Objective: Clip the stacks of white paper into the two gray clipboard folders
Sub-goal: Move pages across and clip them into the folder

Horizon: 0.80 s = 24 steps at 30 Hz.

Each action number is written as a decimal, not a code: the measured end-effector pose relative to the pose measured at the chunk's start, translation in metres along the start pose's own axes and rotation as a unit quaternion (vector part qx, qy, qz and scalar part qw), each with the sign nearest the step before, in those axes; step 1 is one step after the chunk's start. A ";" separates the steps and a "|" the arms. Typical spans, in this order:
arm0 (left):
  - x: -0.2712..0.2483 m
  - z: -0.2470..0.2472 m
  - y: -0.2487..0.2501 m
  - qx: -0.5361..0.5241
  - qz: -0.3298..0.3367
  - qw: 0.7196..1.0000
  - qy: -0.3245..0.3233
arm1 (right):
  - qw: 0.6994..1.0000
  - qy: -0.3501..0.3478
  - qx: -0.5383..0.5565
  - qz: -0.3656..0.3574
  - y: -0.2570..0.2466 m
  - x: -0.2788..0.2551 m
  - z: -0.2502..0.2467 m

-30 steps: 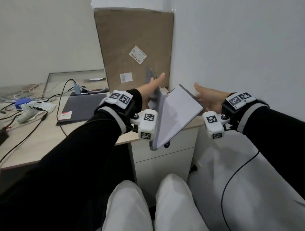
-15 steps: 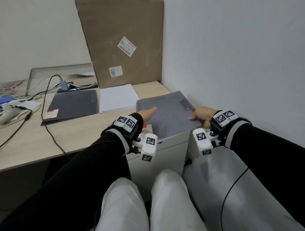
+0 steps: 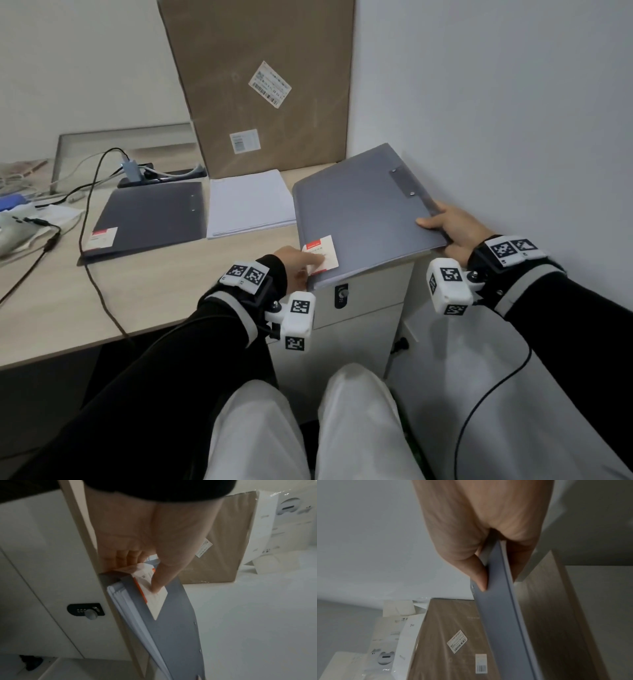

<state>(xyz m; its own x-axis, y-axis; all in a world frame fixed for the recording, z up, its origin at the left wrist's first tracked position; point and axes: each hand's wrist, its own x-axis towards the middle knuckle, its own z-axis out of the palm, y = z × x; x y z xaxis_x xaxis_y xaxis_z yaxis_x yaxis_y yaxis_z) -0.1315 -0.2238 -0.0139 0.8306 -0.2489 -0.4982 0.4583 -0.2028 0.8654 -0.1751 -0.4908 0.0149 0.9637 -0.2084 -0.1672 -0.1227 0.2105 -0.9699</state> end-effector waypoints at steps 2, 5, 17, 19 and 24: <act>0.009 0.002 0.007 -0.019 0.033 0.999 -0.002 | 1.000 0.010 0.007 0.002 -0.007 0.011 0.002; 0.030 0.006 0.025 -0.021 0.077 0.996 0.033 | 0.999 0.040 0.015 0.008 -0.016 0.037 0.006; 0.168 -0.007 0.098 -0.036 0.069 0.986 0.150 | 0.977 0.090 0.186 0.059 -0.019 0.177 0.032; 0.185 -0.008 0.102 -0.026 0.057 0.985 0.160 | 0.976 0.076 0.190 0.072 -0.014 0.194 0.034; 0.203 -0.004 0.116 0.064 0.033 0.985 0.158 | 0.981 0.099 0.142 0.091 -0.004 0.220 0.033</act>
<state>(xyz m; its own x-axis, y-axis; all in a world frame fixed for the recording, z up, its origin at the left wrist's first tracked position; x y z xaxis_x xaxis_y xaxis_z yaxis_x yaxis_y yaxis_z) 0.0917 -0.2937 -0.0143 0.9234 0.0368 -0.3821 0.3731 -0.3197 0.8710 0.0453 -0.5057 -0.0116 0.8632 -0.3190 -0.3913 -0.1897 0.5133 -0.8370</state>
